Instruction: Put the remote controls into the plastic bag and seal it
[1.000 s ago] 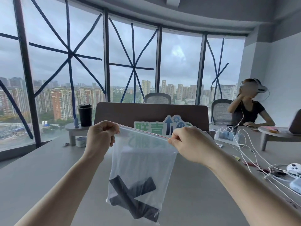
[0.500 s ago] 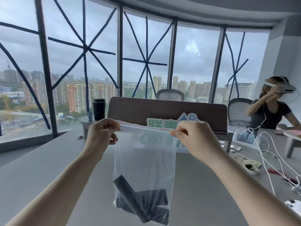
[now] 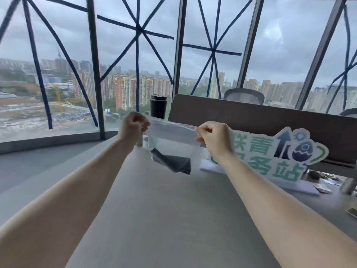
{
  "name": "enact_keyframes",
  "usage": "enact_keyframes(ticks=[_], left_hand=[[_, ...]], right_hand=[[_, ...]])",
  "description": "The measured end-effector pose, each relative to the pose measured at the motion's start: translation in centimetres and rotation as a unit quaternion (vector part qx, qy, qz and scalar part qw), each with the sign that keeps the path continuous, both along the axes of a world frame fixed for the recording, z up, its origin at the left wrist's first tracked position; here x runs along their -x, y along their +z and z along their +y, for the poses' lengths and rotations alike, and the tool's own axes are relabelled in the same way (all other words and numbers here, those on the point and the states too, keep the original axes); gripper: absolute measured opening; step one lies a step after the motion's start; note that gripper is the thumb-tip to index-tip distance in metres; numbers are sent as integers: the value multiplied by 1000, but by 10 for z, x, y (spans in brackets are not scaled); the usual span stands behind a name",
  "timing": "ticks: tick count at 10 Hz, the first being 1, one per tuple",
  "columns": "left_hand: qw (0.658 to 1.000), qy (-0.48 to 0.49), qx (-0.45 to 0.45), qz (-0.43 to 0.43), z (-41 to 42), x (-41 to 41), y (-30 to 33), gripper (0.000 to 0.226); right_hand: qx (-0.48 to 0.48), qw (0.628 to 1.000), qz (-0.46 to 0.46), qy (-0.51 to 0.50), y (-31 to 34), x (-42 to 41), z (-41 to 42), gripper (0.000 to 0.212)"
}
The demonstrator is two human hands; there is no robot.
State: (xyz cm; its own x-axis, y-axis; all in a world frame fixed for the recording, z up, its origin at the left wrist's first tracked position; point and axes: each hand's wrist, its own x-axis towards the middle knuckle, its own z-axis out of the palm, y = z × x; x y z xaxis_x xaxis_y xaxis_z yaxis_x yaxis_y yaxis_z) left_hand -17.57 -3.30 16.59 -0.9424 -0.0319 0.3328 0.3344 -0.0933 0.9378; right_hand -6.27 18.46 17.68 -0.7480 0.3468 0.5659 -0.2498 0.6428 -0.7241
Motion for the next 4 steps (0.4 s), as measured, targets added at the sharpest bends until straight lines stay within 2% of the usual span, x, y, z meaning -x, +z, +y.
enact_keyframes(ticks=[2,3,4], left_hand=[[997,16,3,-71,-40,-1,-102,19],[994,21,30,-100,-53,-18,-129,18],[991,62,66,-101,-62,-47,-146,16]], right_hand=[[-6,985,-156,79,-85,0,-27,20],[-1,969,-217,114,-105,-15,-36,15],[45,971,-212,105,-105,-39,-31,16]])
